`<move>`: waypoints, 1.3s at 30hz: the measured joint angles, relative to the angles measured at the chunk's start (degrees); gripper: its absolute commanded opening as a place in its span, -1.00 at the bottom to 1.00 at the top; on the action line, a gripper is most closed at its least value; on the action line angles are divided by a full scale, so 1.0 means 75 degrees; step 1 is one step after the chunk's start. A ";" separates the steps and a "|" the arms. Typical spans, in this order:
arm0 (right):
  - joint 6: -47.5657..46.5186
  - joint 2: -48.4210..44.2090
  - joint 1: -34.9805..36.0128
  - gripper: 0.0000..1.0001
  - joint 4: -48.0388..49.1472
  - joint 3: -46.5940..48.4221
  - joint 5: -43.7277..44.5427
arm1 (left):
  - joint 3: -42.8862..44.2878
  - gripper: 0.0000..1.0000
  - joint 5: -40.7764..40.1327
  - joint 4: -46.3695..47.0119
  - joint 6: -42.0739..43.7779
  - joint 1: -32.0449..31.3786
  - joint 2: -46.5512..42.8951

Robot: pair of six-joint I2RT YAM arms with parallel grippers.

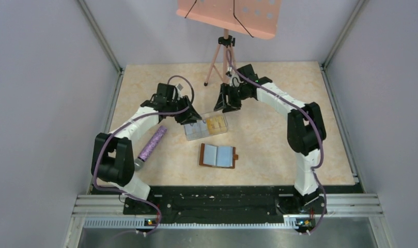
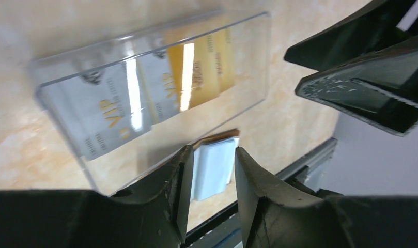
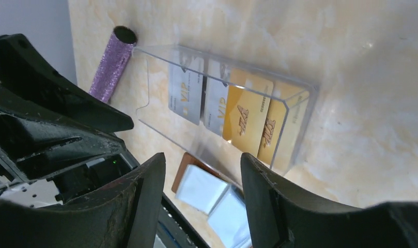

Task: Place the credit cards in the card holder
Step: Pick up the credit card from the storage box.

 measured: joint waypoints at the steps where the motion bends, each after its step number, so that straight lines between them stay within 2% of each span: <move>1: -0.0047 0.0289 0.0070 0.07 -0.0105 0.0326 -0.0017 | 0.0050 -0.18 -0.0224 -0.0329 0.0119 0.0070 0.0003; 5: -0.0134 0.1064 0.0393 -0.01 -0.0379 0.1037 -0.0041 | 0.0659 -0.19 -0.1282 -0.1679 0.0685 0.0111 0.0291; 10: -0.0195 0.1545 0.0697 -0.09 -0.0708 0.1105 0.0003 | 0.1413 -0.18 -0.2509 -0.2780 0.1457 0.0111 0.0868; 15: -0.0309 0.1600 0.0729 -0.11 -0.0933 0.0982 0.0230 | 0.1498 -0.21 -0.2736 -0.3203 0.1862 0.0111 0.1472; 19: -0.0347 0.1361 0.0729 -0.11 -0.0918 0.0609 0.0323 | 0.1492 -0.48 -0.2693 -0.3258 0.1985 0.0044 0.1926; 24: -0.0423 0.0921 0.0729 -0.10 -0.0930 -0.0032 0.0460 | 0.1405 -0.92 -0.2471 -0.3179 0.2022 -0.0219 0.2052; 26: -0.0431 0.0828 0.0729 -0.10 -0.0962 -0.0172 0.0487 | 0.1405 -1.00 -0.2474 -0.3144 0.1982 -0.0344 0.2052; 34: -0.0428 0.0755 0.0729 -0.09 -0.0912 -0.0213 0.0396 | 0.1367 -1.00 -0.2483 -0.2999 0.1772 -0.0930 0.2037; 39: -0.0420 0.0755 0.0729 -0.10 -0.0903 -0.0221 0.0335 | 0.1341 -0.61 -0.2524 -0.2847 0.1373 -0.1274 0.2037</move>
